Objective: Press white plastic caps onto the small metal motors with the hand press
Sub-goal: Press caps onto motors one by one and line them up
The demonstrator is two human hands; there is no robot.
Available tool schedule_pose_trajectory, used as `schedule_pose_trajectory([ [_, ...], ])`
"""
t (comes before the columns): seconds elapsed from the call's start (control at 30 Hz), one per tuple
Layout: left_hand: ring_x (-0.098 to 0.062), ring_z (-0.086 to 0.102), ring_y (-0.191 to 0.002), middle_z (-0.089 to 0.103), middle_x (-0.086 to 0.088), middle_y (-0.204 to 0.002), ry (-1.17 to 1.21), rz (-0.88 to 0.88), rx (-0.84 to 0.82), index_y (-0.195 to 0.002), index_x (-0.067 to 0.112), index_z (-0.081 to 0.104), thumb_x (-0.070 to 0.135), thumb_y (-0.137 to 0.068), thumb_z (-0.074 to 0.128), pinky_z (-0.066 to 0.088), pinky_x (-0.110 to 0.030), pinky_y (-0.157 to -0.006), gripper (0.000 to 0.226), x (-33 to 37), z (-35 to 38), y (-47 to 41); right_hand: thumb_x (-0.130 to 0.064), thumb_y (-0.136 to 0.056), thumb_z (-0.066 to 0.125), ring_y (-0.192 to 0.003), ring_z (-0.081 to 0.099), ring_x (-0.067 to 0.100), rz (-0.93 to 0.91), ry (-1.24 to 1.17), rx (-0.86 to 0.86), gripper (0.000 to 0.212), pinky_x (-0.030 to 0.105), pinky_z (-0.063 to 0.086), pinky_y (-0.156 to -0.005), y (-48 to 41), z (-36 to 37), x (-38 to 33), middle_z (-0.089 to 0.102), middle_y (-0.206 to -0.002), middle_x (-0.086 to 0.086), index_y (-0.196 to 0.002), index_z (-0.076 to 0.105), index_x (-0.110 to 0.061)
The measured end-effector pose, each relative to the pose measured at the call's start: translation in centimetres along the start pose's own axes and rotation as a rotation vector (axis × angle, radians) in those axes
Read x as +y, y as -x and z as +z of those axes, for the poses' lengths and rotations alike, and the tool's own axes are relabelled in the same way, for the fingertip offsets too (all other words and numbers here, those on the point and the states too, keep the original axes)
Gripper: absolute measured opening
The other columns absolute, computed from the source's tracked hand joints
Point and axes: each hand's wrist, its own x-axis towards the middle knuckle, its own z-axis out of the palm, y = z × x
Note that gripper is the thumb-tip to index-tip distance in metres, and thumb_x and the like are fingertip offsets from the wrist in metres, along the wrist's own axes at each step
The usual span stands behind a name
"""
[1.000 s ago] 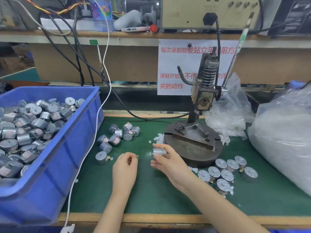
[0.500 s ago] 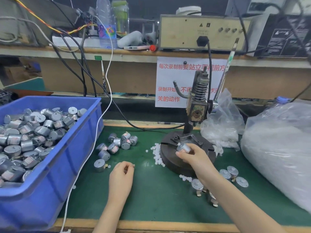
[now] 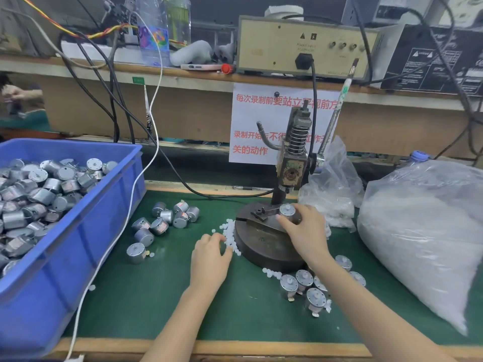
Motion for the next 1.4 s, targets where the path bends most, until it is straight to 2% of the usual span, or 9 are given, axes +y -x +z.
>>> schedule_pose_trajectory([
  [0.27,-0.019,0.047,-0.096,0.052,0.0,-0.1,-0.052,0.115,-0.009,-0.096,0.014,0.061,0.025,-0.091,0.056,0.037,-0.027,-0.083,0.014,-1.0,0.7,0.0,-0.046,-0.085,0.061,-0.134,0.024,0.03,0.046,0.25,-0.099,0.048,0.04,0.022,-0.109,-1.6,1.8,0.5,0.031,-0.146,0.011,-0.128,0.055,-0.024],
  [0.63,-0.018,0.046,-0.09,0.053,0.002,-0.094,-0.044,0.153,0.017,-0.09,0.014,0.063,0.023,-0.09,0.056,0.037,-0.026,-0.082,0.011,-1.2,0.6,0.3,-0.053,-0.081,0.062,-0.135,0.023,0.033,0.143,0.24,-0.169,0.082,0.044,0.023,-0.108,-2.6,1.8,1.0,0.028,-0.146,0.013,-0.146,0.024,-0.02],
  [0.73,-0.016,0.044,-0.09,0.049,0.004,-0.092,-0.078,0.168,0.016,-0.092,0.016,0.062,0.027,-0.091,0.055,0.034,-0.024,-0.08,0.013,-1.2,0.6,0.4,-0.03,-0.08,0.069,-0.132,0.031,0.03,0.187,-0.017,-0.194,0.088,0.043,0.032,-0.106,-3.3,0.9,1.1,0.028,-0.148,0.011,-0.148,0.015,-0.018],
  [0.83,-0.015,0.044,-0.09,0.042,0.008,-0.089,-0.094,0.176,0.013,-0.093,0.017,0.062,0.028,-0.091,0.054,0.033,-0.023,-0.079,0.014,-1.4,0.7,0.4,-0.002,-0.085,0.052,-0.106,0.054,0.021,0.298,-0.406,-0.094,0.071,0.029,0.049,-0.087,-4.5,-1.0,-0.1,0.033,-0.147,0.004,-0.146,0.022,-0.018],
  [0.97,-0.016,0.045,-0.092,0.045,0.008,-0.089,-0.116,0.192,0.017,-0.093,0.019,0.061,0.028,-0.091,0.053,0.033,-0.023,-0.08,0.012,-1.5,0.8,0.7,0.011,-0.089,0.034,-0.123,0.046,0.018,0.282,-0.626,0.123,0.055,0.029,0.035,-0.105,-7.5,-3.7,-2.5,0.042,-0.142,0.006,-0.14,0.035,-0.009],
  [1.07,-0.015,0.045,-0.092,0.049,0.008,-0.092,-0.13,0.197,0.015,-0.091,0.02,0.058,0.03,-0.092,0.051,0.033,-0.023,-0.081,0.012,-1.4,0.7,0.8,0.013,-0.087,0.035,-0.109,0.053,0.009,0.153,-0.663,0.239,0.051,0.011,0.044,-0.086,-10.1,-6.2,-5.3,0.052,-0.13,0.005,-0.134,0.043,-0.005],
  [1.13,-0.014,0.045,-0.091,0.049,0.009,-0.092,-0.131,0.197,0.02,-0.09,0.02,0.056,0.03,-0.092,0.051,0.033,-0.023,-0.081,0.011,-1.3,0.6,0.8,0.01,-0.088,0.037,-0.101,0.055,0.007,0.142,-0.701,0.268,0.051,0.011,0.049,-0.072,-11.8,-7.8,-7.0,0.053,-0.129,0.003,-0.136,0.041,-0.006],
  [1.27,-0.015,0.045,-0.091,0.05,0.007,-0.093,-0.157,0.21,0.023,-0.09,0.02,0.054,0.027,-0.093,0.048,0.033,-0.023,-0.08,0.01,-1.0,0.5,1.0,0.001,-0.089,0.04,-0.107,0.053,0.013,0.166,-0.707,0.292,0.049,0.024,0.048,-0.085,-13.8,-9.2,-9.0,0.052,-0.132,0.006,-0.137,0.041,-0.007],
  [1.4,-0.016,0.045,-0.09,0.052,0.005,-0.093,-0.161,0.222,0.027,-0.089,0.018,0.055,0.023,-0.092,0.049,0.035,-0.024,-0.08,0.009,-1.0,0.4,1.1,0.001,-0.089,0.042,-0.101,0.051,0.01,0.119,-0.787,0.325,0.043,0.014,0.039,-0.068,-12.6,-9.5,-9.2,0.054,-0.123,0.004,-0.131,0.043,-0.008],
])
